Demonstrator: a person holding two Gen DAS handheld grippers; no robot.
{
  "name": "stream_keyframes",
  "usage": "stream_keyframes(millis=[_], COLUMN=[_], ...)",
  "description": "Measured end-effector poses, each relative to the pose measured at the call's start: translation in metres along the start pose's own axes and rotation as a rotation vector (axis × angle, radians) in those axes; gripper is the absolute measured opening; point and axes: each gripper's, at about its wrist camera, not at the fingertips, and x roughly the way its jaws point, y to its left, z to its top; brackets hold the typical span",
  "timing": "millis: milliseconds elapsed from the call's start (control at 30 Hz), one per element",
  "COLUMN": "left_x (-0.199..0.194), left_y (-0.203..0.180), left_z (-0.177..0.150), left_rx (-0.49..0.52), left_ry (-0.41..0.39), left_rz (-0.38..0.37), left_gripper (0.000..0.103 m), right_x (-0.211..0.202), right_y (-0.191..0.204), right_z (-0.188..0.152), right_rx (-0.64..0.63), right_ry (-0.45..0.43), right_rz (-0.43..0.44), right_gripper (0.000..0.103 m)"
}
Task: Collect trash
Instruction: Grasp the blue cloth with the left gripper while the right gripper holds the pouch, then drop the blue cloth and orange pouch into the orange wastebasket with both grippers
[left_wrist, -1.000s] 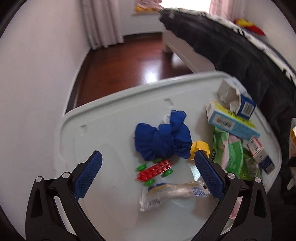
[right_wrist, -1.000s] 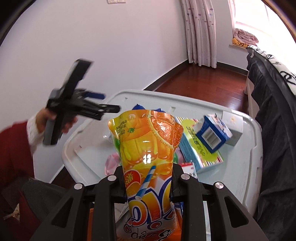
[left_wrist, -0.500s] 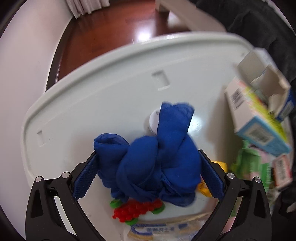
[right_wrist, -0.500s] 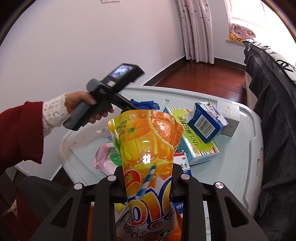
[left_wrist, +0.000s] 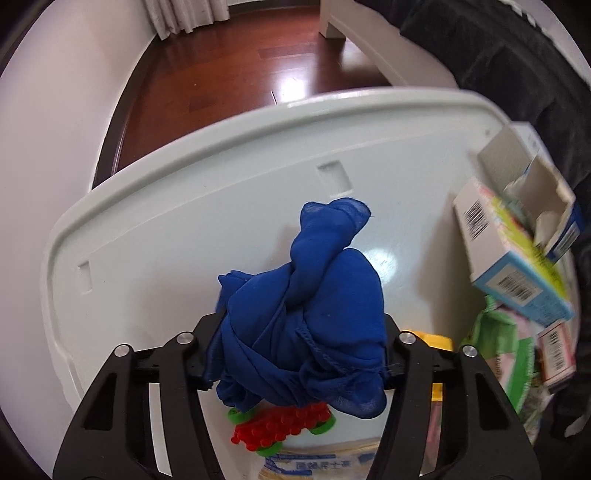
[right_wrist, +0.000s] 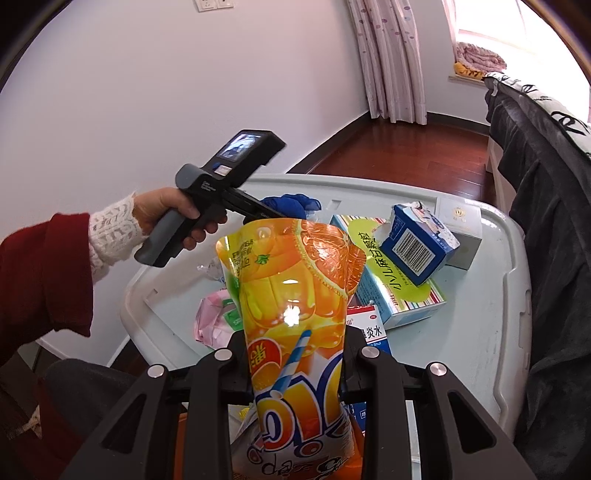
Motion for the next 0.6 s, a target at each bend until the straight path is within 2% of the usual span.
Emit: stream_keyframes(millis=[100, 167, 233, 300, 333, 433, 467, 533, 600], left_x=[-0.027, -0.060, -0.106, -0.138, -0.166, -0.203, -0.212, -0.219, -0.211], left_y=[0.004, 0.005, 0.002, -0.004, -0.014, -0.039, -0.048, -0.067, -0.078], left_z=[-0.005, -0.013, -0.034, -0.056, -0.083, -0.144, -0.164, -0.216, -0.247], left_rx=[-0.008, -0.028, -0.050, -0.061, -0.063, -0.078, -0.081, -0.115, -0.134], left_ry=[-0.057, -0.107, -0.177, -0.215, -0.247, -0.280, -0.282, -0.265, -0.238], left_rz=[0.005, -0.008, 0.003, 0.005, 0.019, 0.007, 0.009, 0.004, 0.007], left_gripper=[0.057, 0.057, 0.057, 0.057, 0.057, 0.057, 0.058, 0.058, 0.058], right_x=[-0.008, -0.018, -0.028, -0.045, -0.056, -0.072, -0.076, -0.079, -0.078], right_y=[-0.001, 0.002, 0.007, 0.019, 0.030, 0.059, 0.073, 0.089, 0.104], right_z=[0.002, 0.006, 0.009, 0.008, 0.003, -0.017, -0.034, -0.058, -0.092], right_rx=[0.024, 0.052, 0.083, 0.131, 0.154, 0.198, 0.230, 0.277, 0.326], right_ry=[-0.018, -0.035, -0.042, -0.045, -0.047, -0.016, 0.018, 0.051, 0.083], right_rz=[0.000, 0.005, 0.007, 0.019, 0.038, 0.060, 0.078, 0.090, 0.071], right_gripper=[0.030, 0.030, 0.030, 0.030, 0.030, 0.030, 0.030, 0.030, 0.030])
